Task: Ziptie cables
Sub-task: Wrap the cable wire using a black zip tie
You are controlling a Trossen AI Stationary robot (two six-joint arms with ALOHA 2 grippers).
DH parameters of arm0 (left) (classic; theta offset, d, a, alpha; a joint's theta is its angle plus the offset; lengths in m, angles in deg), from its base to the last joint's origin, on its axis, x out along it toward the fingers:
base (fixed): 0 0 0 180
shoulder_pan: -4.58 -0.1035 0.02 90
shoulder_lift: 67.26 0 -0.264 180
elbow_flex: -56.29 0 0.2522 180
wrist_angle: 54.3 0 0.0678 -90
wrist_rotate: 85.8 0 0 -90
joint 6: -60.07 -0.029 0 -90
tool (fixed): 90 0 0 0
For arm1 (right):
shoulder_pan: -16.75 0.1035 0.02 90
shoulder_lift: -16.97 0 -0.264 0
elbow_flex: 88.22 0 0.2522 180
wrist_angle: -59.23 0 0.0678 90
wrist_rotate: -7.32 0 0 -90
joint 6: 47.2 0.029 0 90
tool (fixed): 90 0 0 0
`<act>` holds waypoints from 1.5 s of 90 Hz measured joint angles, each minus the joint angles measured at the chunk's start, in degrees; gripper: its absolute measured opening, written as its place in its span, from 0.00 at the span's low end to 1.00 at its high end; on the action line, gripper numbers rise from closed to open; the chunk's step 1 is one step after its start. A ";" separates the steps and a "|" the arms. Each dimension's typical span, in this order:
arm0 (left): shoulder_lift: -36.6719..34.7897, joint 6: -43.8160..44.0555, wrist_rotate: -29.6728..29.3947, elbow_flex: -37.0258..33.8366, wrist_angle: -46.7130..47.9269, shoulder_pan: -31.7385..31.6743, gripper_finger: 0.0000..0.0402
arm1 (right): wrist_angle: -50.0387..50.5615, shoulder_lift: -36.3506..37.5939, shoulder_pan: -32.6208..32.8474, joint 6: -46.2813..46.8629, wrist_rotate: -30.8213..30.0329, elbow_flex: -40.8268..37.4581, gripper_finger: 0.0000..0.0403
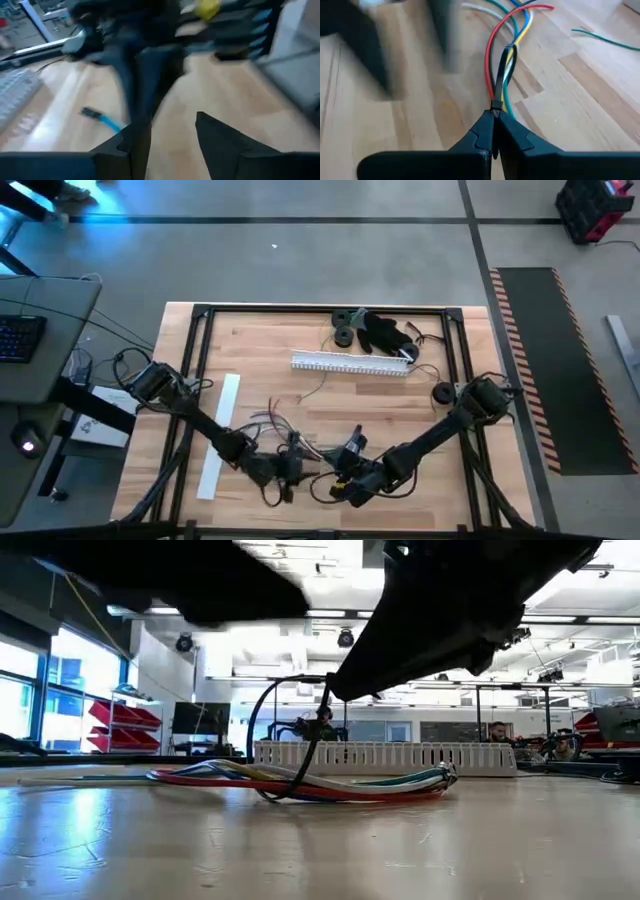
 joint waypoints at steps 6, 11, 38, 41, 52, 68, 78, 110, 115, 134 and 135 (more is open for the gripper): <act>0.00 -0.76 3.23 0.00 1.68 -1.89 0.32 | -0.95 0.00 0.00 -3.41 1.55 0.00 0.00; 0.00 -1.25 6.16 0.00 2.46 -3.35 0.32 | -1.64 0.00 0.00 -5.41 2.03 0.00 0.00; 0.00 -3.90 17.40 0.00 2.75 -6.89 0.30 | -2.37 0.00 0.00 -5.95 2.12 0.00 0.00; 0.00 -4.00 17.46 0.00 2.75 -7.07 0.29 | -2.37 0.00 0.00 -5.95 2.11 0.00 0.00; 0.06 -5.16 17.92 0.00 2.33 -7.55 0.21 | -2.44 0.00 0.05 -5.95 1.80 0.00 0.00; 0.07 -5.41 19.41 -0.02 2.18 -8.18 0.05 | -2.39 0.00 0.15 -5.97 1.55 0.00 0.00; 0.07 -6.78 19.29 -0.04 2.20 -8.10 0.02 | -2.35 0.00 0.36 -5.97 1.55 0.00 0.00; 0.11 -6.91 19.85 -0.02 1.67 -7.87 0.00 | -0.67 0.00 3.76 1.06 1.42 0.00 0.00; 0.11 -6.91 19.89 -0.02 1.70 -7.87 0.00 | 0.14 0.00 4.59 2.79 1.32 0.00 0.00; 0.11 -6.84 18.88 -0.02 2.05 -8.21 0.00 | 5.71 -0.38 9.09 12.06 3.74 0.00 0.00; 0.11 -6.82 18.88 -0.02 2.05 -8.24 0.00 | 5.79 -0.52 9.40 12.55 3.94 0.00 0.00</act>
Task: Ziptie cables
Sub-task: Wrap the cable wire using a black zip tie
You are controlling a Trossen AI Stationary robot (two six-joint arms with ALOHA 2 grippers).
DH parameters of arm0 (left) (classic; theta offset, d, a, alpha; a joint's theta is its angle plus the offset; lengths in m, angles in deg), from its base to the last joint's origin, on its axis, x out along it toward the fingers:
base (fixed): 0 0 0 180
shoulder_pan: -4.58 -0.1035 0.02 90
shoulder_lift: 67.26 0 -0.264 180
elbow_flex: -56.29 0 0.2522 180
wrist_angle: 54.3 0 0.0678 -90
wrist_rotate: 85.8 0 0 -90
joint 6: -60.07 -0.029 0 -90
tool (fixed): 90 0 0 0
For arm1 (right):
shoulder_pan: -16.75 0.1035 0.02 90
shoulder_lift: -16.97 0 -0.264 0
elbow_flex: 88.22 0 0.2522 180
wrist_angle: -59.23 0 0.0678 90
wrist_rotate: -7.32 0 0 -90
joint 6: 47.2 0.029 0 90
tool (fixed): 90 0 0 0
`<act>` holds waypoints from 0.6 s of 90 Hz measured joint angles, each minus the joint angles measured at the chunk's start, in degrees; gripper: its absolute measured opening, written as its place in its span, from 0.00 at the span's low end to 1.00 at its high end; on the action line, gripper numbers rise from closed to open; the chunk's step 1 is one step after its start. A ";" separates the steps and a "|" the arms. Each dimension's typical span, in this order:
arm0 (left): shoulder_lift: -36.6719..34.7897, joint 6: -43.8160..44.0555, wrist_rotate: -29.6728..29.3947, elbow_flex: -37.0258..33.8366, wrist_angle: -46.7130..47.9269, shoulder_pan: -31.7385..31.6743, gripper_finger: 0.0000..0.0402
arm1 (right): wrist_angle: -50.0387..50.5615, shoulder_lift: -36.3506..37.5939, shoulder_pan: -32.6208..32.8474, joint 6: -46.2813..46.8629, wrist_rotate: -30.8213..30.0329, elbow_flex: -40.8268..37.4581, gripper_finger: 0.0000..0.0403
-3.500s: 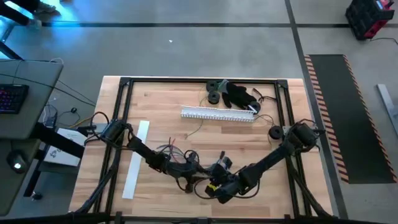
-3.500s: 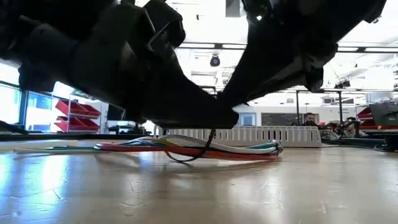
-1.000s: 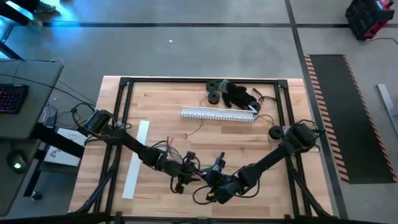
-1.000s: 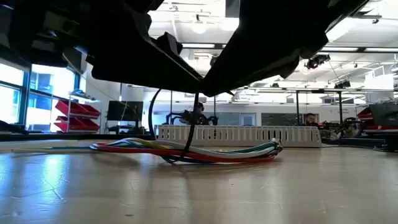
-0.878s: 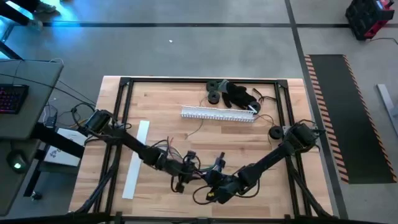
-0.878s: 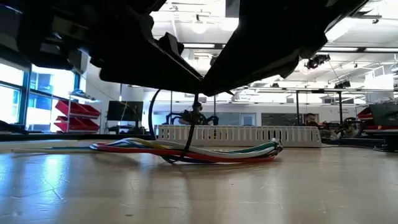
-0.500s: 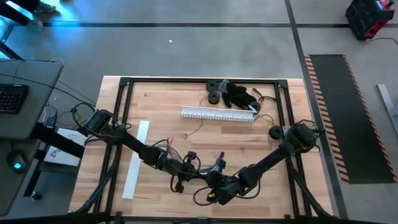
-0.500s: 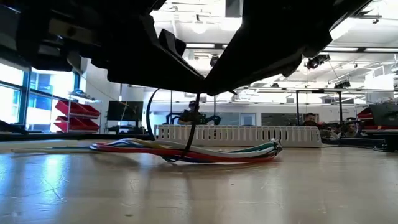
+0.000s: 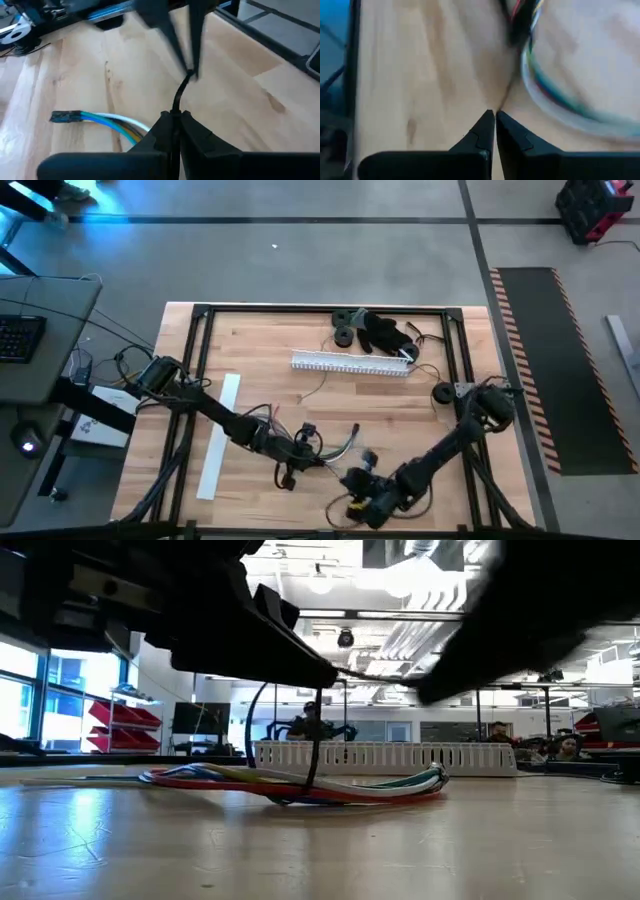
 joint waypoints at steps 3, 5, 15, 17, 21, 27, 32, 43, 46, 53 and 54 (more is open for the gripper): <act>0.00 0.03 -0.01 0.00 0.11 -0.03 0.00 | 0.13 -0.45 0.92 1.37 0.94 0.00 0.00; 0.00 0.03 0.02 0.00 0.21 -0.07 0.00 | 0.09 -0.97 1.57 2.24 1.32 0.00 0.00; 0.00 0.34 0.53 0.00 0.67 -0.51 0.00 | -0.24 -3.95 4.57 7.10 3.25 -0.02 0.00; 0.00 0.44 0.87 0.00 0.71 -0.65 0.00 | -0.57 -4.26 5.12 7.67 2.69 -0.07 0.00; 0.00 0.60 1.77 0.00 0.72 -0.87 0.00 | -2.09 -4.40 5.95 7.63 0.21 -0.09 0.00; 0.00 0.76 3.22 0.00 0.72 -1.08 0.00 | -5.26 -4.25 6.88 4.94 -5.11 0.01 0.00; 0.00 1.29 3.74 0.00 0.72 -1.14 0.00 | -8.33 -3.94 6.87 -0.57 -10.25 0.02 0.00; 0.00 1.48 6.17 0.00 0.80 -1.45 0.00 | -18.00 -3.46 4.97 -16.41 -16.81 0.13 0.06; -0.01 1.60 6.77 0.00 0.89 -1.45 0.00 | -19.36 -3.53 4.20 -19.50 -17.45 0.16 0.09; -0.02 1.43 7.67 0.00 0.90 -1.45 0.00 | -19.68 -3.98 2.61 -23.55 -20.21 0.14 0.17; -0.01 1.30 7.76 0.00 0.88 -1.45 0.00 | -19.49 -4.03 2.39 -23.90 -20.61 0.13 0.19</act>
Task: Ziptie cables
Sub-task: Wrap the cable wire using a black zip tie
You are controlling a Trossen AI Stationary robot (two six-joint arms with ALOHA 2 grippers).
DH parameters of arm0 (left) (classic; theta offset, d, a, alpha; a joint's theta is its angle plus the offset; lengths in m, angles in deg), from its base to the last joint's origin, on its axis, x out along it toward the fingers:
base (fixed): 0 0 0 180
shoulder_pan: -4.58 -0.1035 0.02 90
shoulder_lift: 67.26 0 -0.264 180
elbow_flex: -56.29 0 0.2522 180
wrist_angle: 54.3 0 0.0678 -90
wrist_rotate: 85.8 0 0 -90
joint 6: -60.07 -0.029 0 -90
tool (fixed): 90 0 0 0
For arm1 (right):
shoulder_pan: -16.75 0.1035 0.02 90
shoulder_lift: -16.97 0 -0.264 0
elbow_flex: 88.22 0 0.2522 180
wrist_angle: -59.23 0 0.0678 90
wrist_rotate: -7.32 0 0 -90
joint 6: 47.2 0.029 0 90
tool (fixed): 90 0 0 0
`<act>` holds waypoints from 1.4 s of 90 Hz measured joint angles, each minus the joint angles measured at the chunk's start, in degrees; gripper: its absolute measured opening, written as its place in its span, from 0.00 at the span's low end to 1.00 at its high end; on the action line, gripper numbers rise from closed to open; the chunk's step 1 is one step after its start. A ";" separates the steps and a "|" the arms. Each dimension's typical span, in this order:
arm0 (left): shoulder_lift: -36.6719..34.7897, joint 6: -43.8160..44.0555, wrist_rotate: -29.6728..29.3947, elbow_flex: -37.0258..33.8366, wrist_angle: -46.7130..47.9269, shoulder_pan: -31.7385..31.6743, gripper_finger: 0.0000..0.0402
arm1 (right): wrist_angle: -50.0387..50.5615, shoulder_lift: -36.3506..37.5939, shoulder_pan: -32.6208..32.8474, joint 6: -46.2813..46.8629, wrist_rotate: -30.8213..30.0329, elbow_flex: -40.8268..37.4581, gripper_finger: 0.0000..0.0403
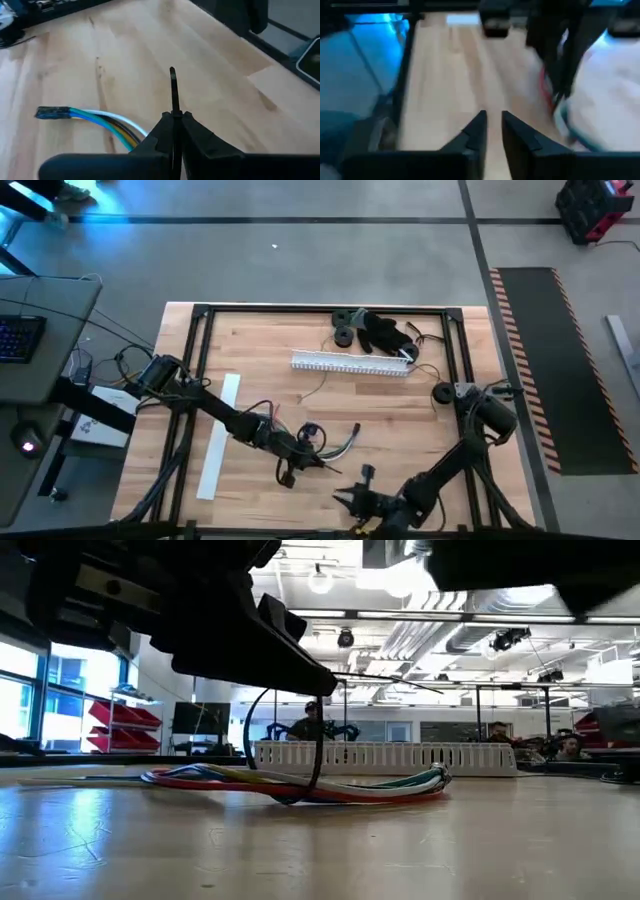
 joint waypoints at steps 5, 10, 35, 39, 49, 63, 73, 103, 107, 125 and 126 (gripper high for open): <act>-0.01 -0.63 0.65 0.00 -0.01 0.00 0.00 | 0.96 -0.14 -1.05 -0.36 -1.54 0.00 0.24; -0.01 -1.21 1.73 0.00 0.01 0.02 0.00 | 1.24 -0.23 -1.94 -0.18 -2.47 0.00 0.29; -0.01 -4.86 6.14 0.00 -0.29 -0.07 0.00 | 0.76 -2.27 -5.16 6.57 1.40 -0.02 0.30; -0.01 -5.25 6.17 0.00 -0.36 -0.09 0.00 | 0.88 -2.53 -5.21 7.55 0.65 -0.02 0.28; -0.01 -5.91 6.13 0.02 -0.36 -0.13 0.00 | 0.21 -2.60 -5.03 8.45 -0.96 -0.02 0.16; -0.01 -6.65 6.10 0.01 -0.56 -0.27 0.00 | -0.81 -2.60 -4.58 8.81 0.04 -0.02 0.02; -0.12 -6.94 6.58 0.07 -0.82 -0.87 0.00 | -0.48 -2.62 -3.27 11.69 -2.06 0.68 0.01; -0.12 -8.87 9.62 0.00 -0.83 -3.68 0.00 | 5.42 -2.60 3.50 27.07 -5.68 3.45 0.00; -0.12 -8.97 9.62 0.00 -0.82 -4.11 0.00 | 6.09 -2.60 4.30 28.48 -5.38 3.45 0.00; -0.12 -9.35 10.11 0.00 -0.68 -5.35 0.00 | 2.91 -2.60 6.54 24.88 -5.93 3.45 0.00; -0.12 -9.38 10.29 0.00 -0.68 -5.42 0.00 | 2.35 -2.60 6.51 24.02 -5.82 3.45 0.00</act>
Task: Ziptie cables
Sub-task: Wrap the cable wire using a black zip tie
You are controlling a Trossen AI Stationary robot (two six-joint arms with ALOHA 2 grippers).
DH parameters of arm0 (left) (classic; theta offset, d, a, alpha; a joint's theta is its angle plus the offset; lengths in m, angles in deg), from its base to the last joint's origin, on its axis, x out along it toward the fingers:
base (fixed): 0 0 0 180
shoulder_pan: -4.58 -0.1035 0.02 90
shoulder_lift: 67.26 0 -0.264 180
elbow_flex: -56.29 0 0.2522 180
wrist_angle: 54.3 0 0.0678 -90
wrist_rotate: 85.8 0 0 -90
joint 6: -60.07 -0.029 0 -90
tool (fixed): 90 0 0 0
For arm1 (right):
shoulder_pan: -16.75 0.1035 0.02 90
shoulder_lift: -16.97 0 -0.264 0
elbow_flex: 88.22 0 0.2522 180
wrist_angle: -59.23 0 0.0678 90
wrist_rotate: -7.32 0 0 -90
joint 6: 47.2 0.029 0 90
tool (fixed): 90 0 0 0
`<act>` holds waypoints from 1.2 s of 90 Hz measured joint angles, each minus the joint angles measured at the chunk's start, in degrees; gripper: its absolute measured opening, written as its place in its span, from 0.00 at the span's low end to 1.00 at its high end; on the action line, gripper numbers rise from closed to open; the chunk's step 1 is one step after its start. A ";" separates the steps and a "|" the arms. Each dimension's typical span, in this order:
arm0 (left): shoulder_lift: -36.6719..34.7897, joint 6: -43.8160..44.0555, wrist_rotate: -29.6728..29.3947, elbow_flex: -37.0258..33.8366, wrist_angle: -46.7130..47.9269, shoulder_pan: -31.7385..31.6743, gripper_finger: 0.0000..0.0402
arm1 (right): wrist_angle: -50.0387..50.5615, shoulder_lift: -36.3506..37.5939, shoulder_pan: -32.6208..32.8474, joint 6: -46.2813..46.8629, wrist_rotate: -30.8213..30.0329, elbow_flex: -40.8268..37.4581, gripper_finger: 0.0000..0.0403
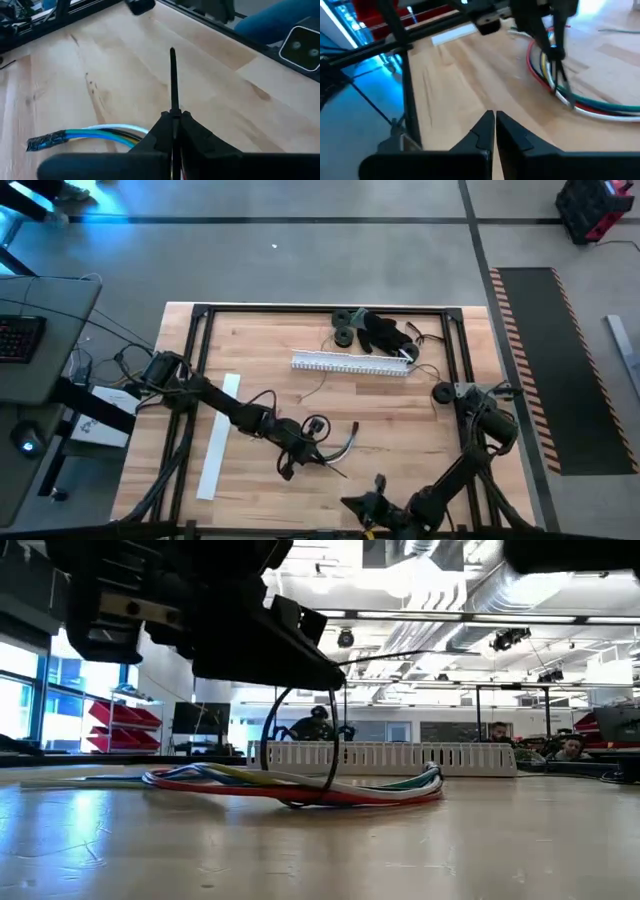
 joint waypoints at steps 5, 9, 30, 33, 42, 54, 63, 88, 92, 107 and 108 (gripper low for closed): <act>0.00 -0.39 1.35 0.00 -0.02 -0.36 0.00 | -2.21 0.00 -0.52 -3.21 0.52 0.02 0.00; 0.02 -0.41 2.88 0.00 -0.01 -0.65 0.00 | -2.94 0.00 -1.35 -4.80 0.74 0.02 0.01; 0.12 -0.38 3.68 0.00 1.32 -0.90 0.00 | -5.95 -1.97 -6.80 -17.12 0.42 0.00 0.23; 0.29 -0.38 3.71 0.00 1.37 -0.87 0.00 | -6.11 -2.24 -7.37 -19.27 0.38 0.00 0.27; 0.48 -0.19 3.83 0.00 2.90 -0.84 0.00 | -6.74 -2.51 -8.54 -23.93 -1.98 0.00 0.37; 0.48 0.06 4.81 0.00 3.89 -0.83 0.00 | -3.56 -2.51 -9.54 -23.16 -5.43 0.00 0.38; 0.48 -0.10 6.04 0.00 3.46 -0.83 0.00 | -1.15 -2.54 -10.56 -21.92 -2.81 0.00 0.34; 0.48 -0.42 6.15 0.00 3.21 -0.83 0.00 | -0.32 -3.54 -11.40 -19.64 -0.61 -0.02 0.17; 0.48 -0.42 6.15 0.00 3.21 -0.83 0.00 | -0.24 -3.64 -11.28 -19.64 -0.59 -0.02 0.13; 0.50 -0.88 6.26 0.00 2.88 -0.83 0.00 | -0.08 -3.74 -11.30 -19.58 0.43 -0.02 0.01; 0.50 -0.88 6.26 0.00 2.88 -0.81 0.00 | -0.06 -3.74 -11.30 -19.55 0.46 -0.02 0.01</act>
